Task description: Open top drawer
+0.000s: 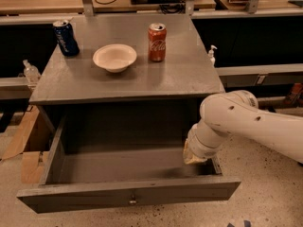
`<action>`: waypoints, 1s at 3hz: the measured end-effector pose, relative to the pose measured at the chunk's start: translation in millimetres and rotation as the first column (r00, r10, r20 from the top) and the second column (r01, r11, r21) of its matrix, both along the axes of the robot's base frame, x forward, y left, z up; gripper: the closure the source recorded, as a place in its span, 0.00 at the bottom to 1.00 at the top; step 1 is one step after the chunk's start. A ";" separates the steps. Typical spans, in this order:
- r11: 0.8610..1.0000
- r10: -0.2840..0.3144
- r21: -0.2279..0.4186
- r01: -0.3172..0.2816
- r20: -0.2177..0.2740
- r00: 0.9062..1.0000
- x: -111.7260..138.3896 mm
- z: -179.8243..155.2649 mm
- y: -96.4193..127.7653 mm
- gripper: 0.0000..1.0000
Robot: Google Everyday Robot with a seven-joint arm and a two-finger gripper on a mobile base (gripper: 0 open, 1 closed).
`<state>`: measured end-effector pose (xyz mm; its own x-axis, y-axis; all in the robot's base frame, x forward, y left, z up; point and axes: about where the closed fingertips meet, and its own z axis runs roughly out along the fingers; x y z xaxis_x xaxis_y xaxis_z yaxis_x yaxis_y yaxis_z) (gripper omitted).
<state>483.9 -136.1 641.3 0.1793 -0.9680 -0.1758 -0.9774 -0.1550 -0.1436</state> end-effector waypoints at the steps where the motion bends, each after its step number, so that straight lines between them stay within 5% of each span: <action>1: 1.000 0.008 0.011 -0.008 -0.002 1.000 2.4 -7.6 1.9 1.00; 3: 0.995 -0.099 -0.005 0.099 -0.084 0.992 -62.1 -10.8 0.0 1.00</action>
Offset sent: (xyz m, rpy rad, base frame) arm -0.0521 -0.0002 -0.0163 0.0010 0.0658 -0.0894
